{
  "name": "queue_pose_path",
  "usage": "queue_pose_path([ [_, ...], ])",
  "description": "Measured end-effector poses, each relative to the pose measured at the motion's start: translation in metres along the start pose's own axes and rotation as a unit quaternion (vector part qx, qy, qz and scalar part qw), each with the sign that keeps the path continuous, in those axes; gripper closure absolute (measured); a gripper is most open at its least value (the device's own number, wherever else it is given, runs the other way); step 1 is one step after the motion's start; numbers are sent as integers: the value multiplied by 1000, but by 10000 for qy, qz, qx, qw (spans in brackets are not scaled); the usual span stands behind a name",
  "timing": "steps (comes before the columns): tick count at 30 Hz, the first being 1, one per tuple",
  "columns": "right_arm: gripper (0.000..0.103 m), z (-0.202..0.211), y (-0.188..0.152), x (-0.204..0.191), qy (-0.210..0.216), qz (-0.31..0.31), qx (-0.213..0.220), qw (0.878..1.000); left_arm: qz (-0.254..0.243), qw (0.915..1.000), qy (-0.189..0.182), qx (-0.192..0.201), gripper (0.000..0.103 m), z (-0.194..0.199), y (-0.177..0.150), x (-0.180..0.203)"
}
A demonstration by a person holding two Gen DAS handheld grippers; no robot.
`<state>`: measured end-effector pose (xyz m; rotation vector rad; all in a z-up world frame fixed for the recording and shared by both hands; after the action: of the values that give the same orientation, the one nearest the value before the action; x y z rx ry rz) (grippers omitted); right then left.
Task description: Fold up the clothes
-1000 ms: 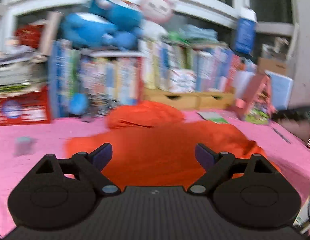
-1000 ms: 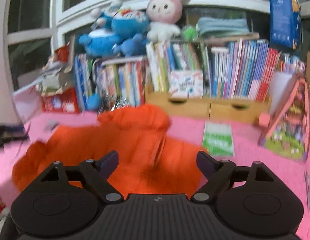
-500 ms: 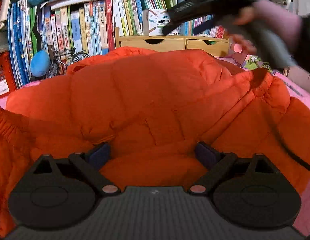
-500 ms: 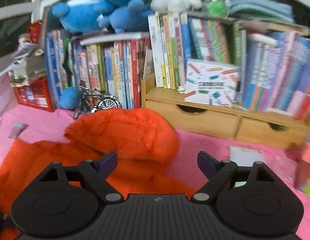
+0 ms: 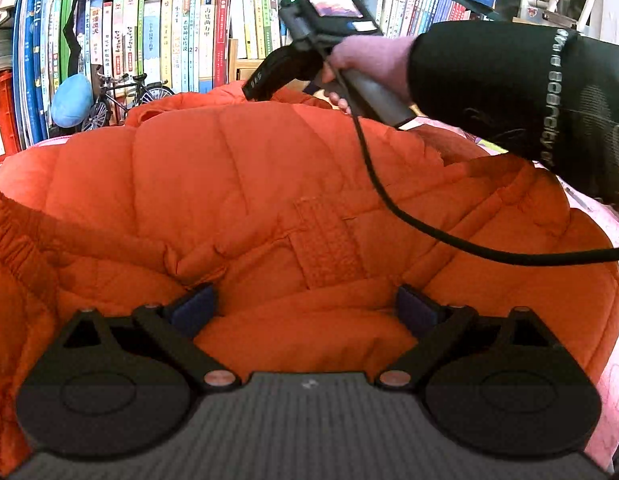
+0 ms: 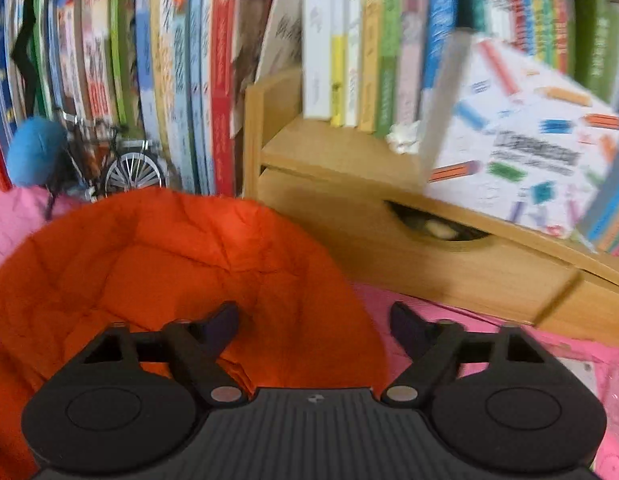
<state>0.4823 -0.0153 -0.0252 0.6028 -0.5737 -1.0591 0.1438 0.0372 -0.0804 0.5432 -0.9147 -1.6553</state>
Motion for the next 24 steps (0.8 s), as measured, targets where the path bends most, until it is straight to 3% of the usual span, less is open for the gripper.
queue_pose_path([
  [3, 82, 16, -2, -10, -101, 341, 312, 9989, 18, 10000, -22, 3, 5, 0, 0, 0],
  [6, 89, 32, -4, -20, -201, 680, 623, 9955, 37, 10000, -37, 14, 5, 0, -1, 2],
  [9, 90, 63, -8, -31, -372, 1130, 1165, 9860, 107, 9999, -105, 55, 4, -1, -1, 0],
  [13, 92, 124, -24, -48, -597, 1930, 2071, 9573, 580, 9961, -581, 319, 4, 3, -4, -8],
  [17, 94, 159, -53, -56, -586, 2420, 2286, 9411, 1351, 9824, -1172, 534, 5, 27, 8, -28],
  [19, 94, 176, -67, -60, -580, 2662, 2391, 9320, 1500, 9789, -1198, 703, 4, 43, 19, -35],
  [21, 94, 175, -74, -57, -358, 2523, 2136, 9431, 1521, 9787, -1084, 853, 3, 57, 29, -40],
  [22, 93, 171, -76, -54, -224, 2331, 1983, 9518, 1370, 9828, -873, 884, 3, 62, 32, -38],
  [23, 88, 167, -75, -50, -81, 2057, 1827, 9614, 1178, 9868, -669, 885, 3, 64, 33, -33],
  [24, 77, 162, -72, -46, 95, 1718, 1668, 9709, 1050, 9892, -566, 854, 3, 63, 31, -30],
])
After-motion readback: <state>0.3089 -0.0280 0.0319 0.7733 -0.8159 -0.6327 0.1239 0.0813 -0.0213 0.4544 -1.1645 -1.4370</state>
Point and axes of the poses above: each gripper's, at about its wrist camera, not at the fingertips, and z roughly against the way its jaws point, x to its right, y to its top, the point moved 5 cm from there along -z, roughly the way its jaws point
